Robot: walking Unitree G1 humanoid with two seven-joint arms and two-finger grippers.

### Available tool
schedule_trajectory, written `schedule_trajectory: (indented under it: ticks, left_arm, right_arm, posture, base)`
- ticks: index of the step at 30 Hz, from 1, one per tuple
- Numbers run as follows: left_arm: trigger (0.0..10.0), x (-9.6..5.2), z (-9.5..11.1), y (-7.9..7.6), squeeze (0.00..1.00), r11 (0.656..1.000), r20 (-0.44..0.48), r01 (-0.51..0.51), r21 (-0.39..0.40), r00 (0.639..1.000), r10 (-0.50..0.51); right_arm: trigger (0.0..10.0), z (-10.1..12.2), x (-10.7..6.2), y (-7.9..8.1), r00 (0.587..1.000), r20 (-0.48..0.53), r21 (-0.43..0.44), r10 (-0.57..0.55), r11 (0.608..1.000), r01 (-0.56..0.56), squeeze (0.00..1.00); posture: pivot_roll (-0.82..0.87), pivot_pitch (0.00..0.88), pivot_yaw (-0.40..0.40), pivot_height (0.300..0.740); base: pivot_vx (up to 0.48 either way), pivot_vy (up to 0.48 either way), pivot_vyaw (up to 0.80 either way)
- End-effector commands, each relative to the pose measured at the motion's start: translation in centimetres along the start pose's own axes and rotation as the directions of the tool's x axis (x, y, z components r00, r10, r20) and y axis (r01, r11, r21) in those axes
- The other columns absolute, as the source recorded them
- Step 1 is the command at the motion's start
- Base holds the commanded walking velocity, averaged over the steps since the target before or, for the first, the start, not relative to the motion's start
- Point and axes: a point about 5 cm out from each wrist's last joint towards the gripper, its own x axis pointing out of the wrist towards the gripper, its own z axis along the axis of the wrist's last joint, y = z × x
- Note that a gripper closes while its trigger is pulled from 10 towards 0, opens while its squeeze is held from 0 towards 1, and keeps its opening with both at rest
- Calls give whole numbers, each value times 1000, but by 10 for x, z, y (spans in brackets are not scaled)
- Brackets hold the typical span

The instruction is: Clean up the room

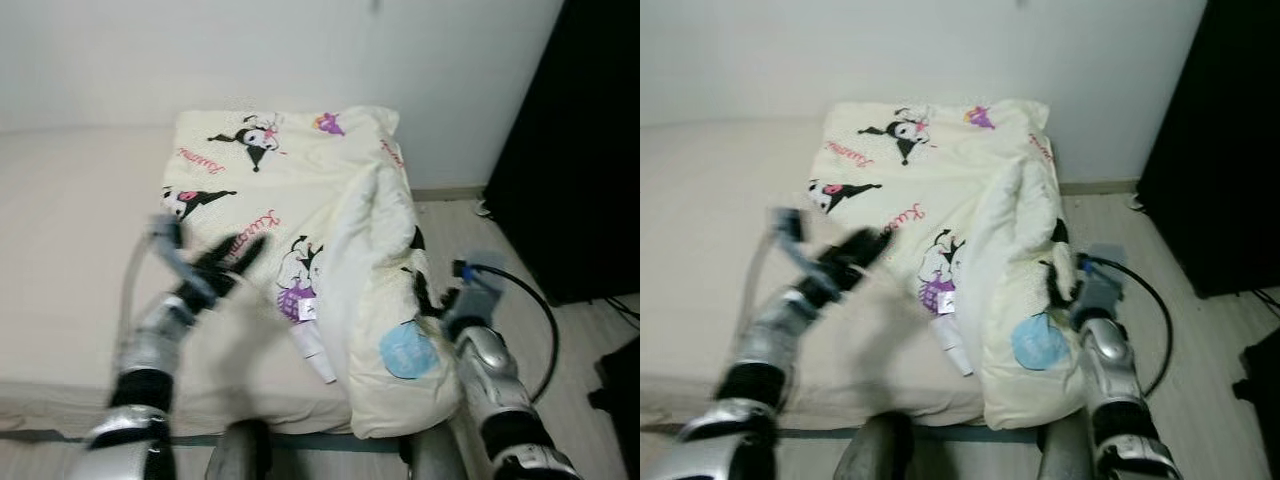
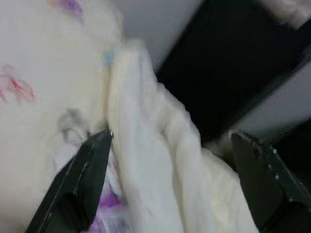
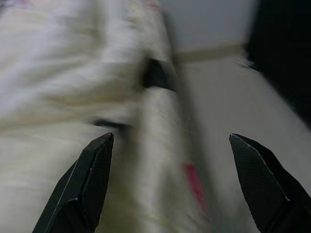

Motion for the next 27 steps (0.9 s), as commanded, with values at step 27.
schedule_trajectory:
  ticks: [27]
  left_arm:
    - [10000,9,-20,20,0,797,-61,-526,296,822,566]
  right_arm:
    - [10000,-11,-66,63,970,33,118,242,963,-244,0]
  posture:
    - [-171,236,104,582]
  base:
    - [0,0,-122]
